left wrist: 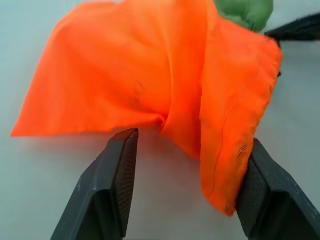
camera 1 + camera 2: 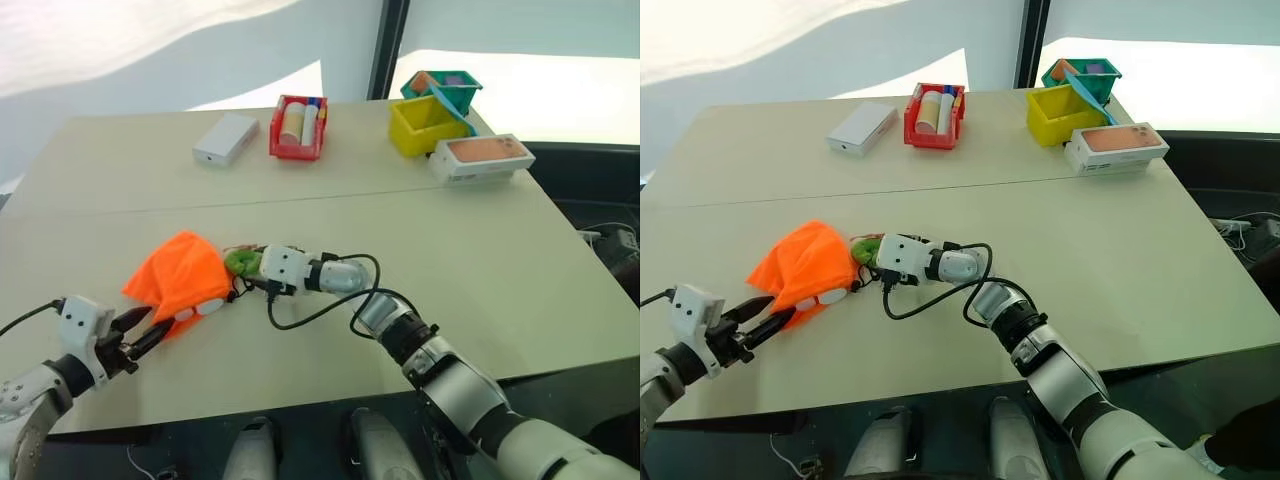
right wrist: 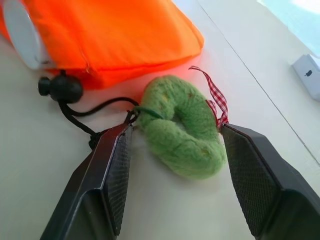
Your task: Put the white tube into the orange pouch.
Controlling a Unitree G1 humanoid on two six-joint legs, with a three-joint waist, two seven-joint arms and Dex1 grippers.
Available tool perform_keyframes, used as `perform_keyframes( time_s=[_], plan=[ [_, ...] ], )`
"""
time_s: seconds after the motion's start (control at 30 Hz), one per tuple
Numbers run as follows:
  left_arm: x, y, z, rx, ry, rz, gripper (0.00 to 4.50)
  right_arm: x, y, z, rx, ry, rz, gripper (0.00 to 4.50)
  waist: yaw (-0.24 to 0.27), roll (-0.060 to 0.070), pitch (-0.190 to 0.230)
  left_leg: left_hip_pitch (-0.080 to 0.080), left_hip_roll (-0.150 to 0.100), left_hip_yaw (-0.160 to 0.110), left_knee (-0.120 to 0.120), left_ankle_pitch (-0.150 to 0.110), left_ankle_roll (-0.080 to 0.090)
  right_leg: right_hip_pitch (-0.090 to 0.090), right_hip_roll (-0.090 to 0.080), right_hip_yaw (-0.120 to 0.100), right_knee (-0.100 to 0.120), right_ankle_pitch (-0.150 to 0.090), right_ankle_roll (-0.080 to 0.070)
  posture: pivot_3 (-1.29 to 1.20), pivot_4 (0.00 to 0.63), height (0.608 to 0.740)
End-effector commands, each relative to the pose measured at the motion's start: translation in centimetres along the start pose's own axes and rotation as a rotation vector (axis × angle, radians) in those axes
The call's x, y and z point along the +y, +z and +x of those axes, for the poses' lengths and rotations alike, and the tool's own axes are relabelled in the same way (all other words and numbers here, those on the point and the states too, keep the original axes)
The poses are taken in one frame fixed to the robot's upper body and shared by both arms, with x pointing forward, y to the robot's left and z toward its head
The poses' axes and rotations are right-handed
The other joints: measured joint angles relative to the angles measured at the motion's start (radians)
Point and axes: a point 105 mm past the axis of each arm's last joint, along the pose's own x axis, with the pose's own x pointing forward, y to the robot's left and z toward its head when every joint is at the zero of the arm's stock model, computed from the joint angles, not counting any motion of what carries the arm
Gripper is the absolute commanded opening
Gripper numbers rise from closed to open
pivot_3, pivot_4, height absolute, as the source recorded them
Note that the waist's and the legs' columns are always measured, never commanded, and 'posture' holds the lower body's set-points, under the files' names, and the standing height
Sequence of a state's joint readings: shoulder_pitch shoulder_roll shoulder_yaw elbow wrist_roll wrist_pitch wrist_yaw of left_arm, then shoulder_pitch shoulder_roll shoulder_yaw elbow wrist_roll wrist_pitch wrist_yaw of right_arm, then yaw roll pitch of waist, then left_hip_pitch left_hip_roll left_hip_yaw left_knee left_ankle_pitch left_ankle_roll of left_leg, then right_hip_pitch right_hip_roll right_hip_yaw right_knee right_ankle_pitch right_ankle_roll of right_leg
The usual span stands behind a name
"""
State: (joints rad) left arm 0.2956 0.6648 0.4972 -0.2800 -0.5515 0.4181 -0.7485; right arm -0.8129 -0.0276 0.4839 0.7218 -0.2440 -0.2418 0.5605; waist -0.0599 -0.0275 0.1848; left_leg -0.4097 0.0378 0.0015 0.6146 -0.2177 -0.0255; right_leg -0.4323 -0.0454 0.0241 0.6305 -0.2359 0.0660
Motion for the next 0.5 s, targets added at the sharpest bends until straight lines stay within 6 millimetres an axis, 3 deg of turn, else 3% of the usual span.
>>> perform_keyframes(
  time_s=[0.03, 0.1, 0.23, 0.33, 0.5],
  plan=[
    [-0.5, 2.2, -0.4, -0.054, -0.030, 0.014, 2.82, -1.0, 1.0, 0.4, -0.031, -0.030, -0.084, 2.65, -0.002, 0.000, 0.000, 0.000, 0.000, 0.000, 0.000, 0.000, 0.000, 0.000, 0.000, 0.000, 0.000, 0.000, 0.000, 0.00, 0.150, 0.740],
    [-1.1, 2.5, -0.5, -0.047, -0.074, 0.009, 2.84, -1.1, 0.7, 0.3, -0.027, -0.043, -0.091, 2.04, -0.006, 0.000, 0.000, 0.000, 0.000, 0.000, 0.000, 0.000, 0.000, 0.000, 0.000, 0.000, 0.000, 0.000, 0.000, 0.00, 0.150, 0.740],
    [-2.2, 3.3, -0.5, -0.036, -0.147, -0.008, 2.84, -1.6, 0.6, -0.4, -0.040, -0.075, -0.102, 0.03, -0.009, 0.000, 0.000, 0.000, 0.000, 0.000, 0.000, 0.000, 0.000, 0.000, 0.001, 0.000, 0.000, 0.000, 0.000, 0.00, 0.150, 0.740],
    [-2.6, 4.0, -0.3, -0.035, -0.192, -0.003, 2.84, -2.1, 0.5, -1.3, -0.053, -0.108, -0.100, 0.03, -0.007, 0.000, 0.000, 0.000, 0.000, -0.001, 0.000, 0.000, 0.000, 0.000, 0.001, 0.000, 0.001, 0.000, 0.000, 0.00, 0.150, 0.740],
    [-2.1, 6.9, 1.1, -0.103, -0.214, 0.046, 2.84, -2.7, 0.4, -4.6, -0.093, -0.187, -0.037, 0.03, 0.015, -0.001, 0.000, 0.000, -0.001, -0.003, 0.001, 0.000, 0.000, 0.002, 0.001, -0.002, 0.000, 0.000, 0.001, 0.00, 0.150, 0.740]
  ],
)
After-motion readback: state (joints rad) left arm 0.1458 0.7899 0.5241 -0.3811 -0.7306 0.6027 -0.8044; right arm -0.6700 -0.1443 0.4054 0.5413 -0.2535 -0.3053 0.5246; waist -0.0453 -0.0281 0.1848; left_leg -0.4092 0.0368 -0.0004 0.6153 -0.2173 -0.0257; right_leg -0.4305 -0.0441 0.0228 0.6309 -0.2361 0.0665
